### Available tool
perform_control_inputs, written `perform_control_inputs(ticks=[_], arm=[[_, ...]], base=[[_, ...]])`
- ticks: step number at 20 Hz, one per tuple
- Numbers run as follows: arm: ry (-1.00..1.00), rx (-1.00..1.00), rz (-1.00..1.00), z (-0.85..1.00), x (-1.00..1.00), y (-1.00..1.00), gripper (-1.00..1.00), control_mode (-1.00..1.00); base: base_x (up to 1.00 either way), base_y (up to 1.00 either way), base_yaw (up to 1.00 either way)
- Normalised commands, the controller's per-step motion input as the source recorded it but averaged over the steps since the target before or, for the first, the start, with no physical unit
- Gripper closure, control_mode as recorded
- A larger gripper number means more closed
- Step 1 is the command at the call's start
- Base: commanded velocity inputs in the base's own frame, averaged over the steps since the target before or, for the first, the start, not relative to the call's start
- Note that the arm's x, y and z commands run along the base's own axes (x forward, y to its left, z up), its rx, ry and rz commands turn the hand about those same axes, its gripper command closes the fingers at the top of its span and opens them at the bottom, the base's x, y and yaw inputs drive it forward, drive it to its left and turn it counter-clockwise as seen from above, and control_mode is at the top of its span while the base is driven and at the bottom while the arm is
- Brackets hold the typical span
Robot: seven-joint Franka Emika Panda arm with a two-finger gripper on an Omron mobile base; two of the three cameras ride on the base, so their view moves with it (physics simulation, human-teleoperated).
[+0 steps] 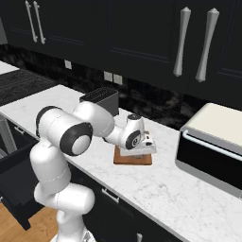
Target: Pick up the knife from the drawer and place it on the cutting board. Then place the meat from the plate to the cutting board.
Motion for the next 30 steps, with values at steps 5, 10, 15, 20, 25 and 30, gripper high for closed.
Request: perform_control_inputs(ticks=[5, 10, 15, 20, 25, 30], arm=[[-0.05, 0.0, 0.01, 0.63, -0.12, 0.53, -1.0, -1.0], [-0.03, -0.06, 0.16, 0.73, -0.38, 1.0, -1.0, -1.0], [0.0, -0.13, 0.23, 0.53, -0.15, 1.0, -1.0, -1.0], [0.04, -0.02, 0.36, 0.73, 0.17, 1.0, -1.0, -1.0], [0.18, 0.0, 0.47, 0.27, 0.44, 1.0, -1.0, -1.0], [0.28, 0.02, 0.51, -0.03, 0.59, 1.0, -1.0, -1.0]], base=[[0.0, 0.0, 0.0], [0.0, 0.0, 0.0], [0.0, 0.0, 0.0], [0.0, 0.0, 0.0], [0.0, 0.0, 0.0], [0.0, 0.0, 0.0]])
